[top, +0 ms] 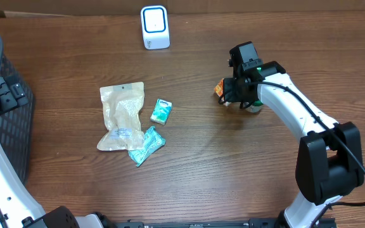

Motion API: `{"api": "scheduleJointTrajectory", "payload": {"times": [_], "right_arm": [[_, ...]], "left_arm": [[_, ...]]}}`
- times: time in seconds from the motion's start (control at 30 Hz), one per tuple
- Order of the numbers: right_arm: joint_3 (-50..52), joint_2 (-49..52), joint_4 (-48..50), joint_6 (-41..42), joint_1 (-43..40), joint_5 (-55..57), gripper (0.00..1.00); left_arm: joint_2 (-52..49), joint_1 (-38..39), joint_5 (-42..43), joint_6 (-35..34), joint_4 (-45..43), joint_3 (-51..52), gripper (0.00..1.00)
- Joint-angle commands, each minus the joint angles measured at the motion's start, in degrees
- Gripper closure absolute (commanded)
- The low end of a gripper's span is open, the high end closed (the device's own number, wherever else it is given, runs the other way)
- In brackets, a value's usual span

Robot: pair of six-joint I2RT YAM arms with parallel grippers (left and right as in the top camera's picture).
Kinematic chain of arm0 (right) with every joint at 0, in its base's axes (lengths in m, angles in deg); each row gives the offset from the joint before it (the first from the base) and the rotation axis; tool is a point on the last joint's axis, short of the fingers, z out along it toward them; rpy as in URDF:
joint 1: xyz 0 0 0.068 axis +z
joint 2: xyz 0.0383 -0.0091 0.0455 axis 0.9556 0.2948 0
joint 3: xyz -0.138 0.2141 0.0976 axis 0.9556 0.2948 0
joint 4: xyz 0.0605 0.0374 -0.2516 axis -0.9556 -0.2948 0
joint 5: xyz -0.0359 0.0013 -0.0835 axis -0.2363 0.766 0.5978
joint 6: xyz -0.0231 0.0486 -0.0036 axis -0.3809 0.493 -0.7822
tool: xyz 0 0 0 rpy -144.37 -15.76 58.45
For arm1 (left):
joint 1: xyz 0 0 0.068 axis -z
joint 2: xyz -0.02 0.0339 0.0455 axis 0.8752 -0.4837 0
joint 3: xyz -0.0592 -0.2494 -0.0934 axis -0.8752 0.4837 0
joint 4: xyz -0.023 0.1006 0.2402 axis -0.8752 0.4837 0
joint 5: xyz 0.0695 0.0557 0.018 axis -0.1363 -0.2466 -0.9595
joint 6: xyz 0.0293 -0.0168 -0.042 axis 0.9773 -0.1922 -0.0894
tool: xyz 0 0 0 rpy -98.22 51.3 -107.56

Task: Scan the item barcode
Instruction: 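Carry the orange packet back and set it beside the jar, then move the right gripper left over the Kleenex pack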

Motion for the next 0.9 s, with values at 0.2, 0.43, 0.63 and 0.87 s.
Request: {"api": "scheduleJointTrajectory", "payload": {"times": [0.2, 0.43, 0.63, 0.87], "right_arm": [[-2.8, -0.5, -1.7, 0.7, 0.2, -0.8, 0.00], [-14.2, -0.5, -9.7, 0.7, 0.2, -12.2, 0.00], [-13.1, -0.5, -6.0, 0.7, 1.1, -24.7, 0.32], [-8.7, -0.4, 0.4, 12.6, 6.1, -23.6, 0.64]], "left_arm": [[0.0, -0.2, 0.1, 0.9, -0.1, -0.9, 0.00], [0.0, -0.2, 0.1, 0.9, -0.1, -0.9, 0.00], [0.0, -0.2, 0.1, 0.9, -0.1, -0.9, 0.00], [0.0, -0.2, 0.1, 0.9, -0.1, -0.9, 0.00]]}}
